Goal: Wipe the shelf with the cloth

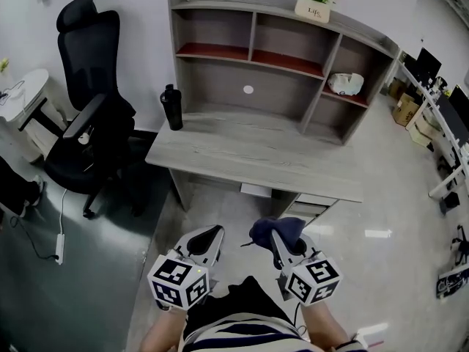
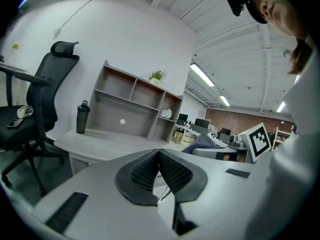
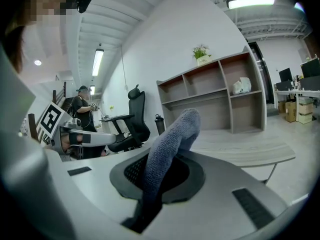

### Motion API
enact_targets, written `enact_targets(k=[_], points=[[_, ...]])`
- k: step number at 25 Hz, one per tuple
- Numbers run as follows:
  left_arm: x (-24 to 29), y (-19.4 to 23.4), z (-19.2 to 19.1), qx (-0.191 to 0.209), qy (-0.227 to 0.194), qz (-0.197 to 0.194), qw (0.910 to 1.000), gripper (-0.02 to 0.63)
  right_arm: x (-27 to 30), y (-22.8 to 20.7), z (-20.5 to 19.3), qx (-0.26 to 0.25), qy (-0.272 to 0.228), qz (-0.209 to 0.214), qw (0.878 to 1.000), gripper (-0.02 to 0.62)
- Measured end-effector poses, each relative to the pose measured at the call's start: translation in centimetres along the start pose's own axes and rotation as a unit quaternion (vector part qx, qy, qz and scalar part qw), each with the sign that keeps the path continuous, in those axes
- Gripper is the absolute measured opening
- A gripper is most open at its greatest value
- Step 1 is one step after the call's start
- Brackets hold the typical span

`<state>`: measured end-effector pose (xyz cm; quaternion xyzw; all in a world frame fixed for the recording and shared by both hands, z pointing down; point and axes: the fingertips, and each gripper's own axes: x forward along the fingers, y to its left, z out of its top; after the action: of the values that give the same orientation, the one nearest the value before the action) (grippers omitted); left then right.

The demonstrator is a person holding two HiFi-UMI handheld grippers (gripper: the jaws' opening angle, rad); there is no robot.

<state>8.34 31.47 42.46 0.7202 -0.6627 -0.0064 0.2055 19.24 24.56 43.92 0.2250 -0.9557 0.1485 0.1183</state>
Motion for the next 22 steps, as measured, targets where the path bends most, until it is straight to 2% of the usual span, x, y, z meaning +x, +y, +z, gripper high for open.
enact_targets(k=[10,22], points=[[6.4,4.4,3.9,0.005,-0.022,0.028,0.9993,0.015,7.1,-3.4,4.7,-0.023,-0.019,0.044,0.999,0.044],[13.8,6.4,8.6,0.013,-0.031,0.054,0.9980,0.015,13.0,-9.3,10.9,-0.036,-0.044,0.082,0.995,0.044]])
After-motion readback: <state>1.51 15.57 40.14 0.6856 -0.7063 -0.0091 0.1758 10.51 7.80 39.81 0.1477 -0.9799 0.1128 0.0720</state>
